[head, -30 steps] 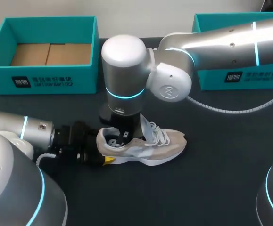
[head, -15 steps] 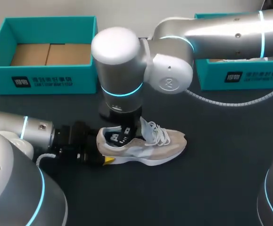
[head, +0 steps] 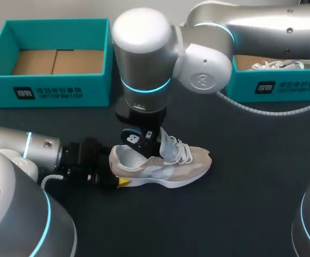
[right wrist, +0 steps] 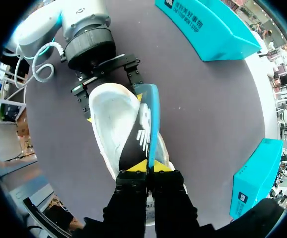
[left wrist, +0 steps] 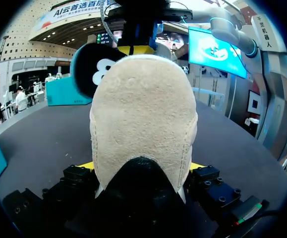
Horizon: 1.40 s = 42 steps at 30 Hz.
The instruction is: Take the shoe out of the shoebox, open the shoe tongue, remove and reinsert the insole, then place the shoe into the shoebox
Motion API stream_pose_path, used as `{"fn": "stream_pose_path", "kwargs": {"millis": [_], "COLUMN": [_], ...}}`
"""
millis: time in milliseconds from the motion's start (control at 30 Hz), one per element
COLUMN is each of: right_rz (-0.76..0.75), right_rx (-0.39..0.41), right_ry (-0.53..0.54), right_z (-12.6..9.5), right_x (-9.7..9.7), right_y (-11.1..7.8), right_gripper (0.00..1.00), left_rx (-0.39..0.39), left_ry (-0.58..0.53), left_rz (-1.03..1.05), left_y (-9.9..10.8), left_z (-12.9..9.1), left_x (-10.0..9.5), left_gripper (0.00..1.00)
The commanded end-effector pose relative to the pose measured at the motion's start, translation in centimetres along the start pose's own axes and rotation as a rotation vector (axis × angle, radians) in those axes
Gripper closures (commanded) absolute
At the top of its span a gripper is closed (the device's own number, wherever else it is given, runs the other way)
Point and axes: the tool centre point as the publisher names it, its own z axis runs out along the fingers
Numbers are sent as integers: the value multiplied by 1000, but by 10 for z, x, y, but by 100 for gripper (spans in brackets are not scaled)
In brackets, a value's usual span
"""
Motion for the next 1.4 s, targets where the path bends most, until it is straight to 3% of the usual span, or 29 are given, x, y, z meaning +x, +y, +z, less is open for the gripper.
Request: {"fn": "stream_pose_path", "kwargs": {"millis": [33,167,333,667,1000,1267,1300,1333,1400], "right_rz": [1,-11,-84,-201,-310,-300,-298,-300,-279], "right_rx": [-10,-35,-92,-274,-305,-332,-325,-331,-332], "right_ry": [6,28,90,245,395,531,536,553,576], "right_z": [-1,-2,-2,-9,-5,5,4,2,-3], "right_x": [0,1,2,6,14,22,22,23,22], "right_y": [-8,-8,6,34,54,60,59,59,58], "right_gripper": [100,100,100,100,100,100,97,74,0], "left_rx": [-1,-1,-1,-1,-1,-1,-1,-1,-1], "left_ry": [0,0,0,0,0,0,0,0,0], "left_rz": [0,0,0,0,0,0,0,0,0], "left_y": [4,4,4,4,4,4,4,4,4], "left_z": [5,5,5,5,5,5,5,5,5], "left_x": [2,2,2,2,2,2,2,2,2], "left_gripper": [100,100,100,100,100,100,100,100,100]}}
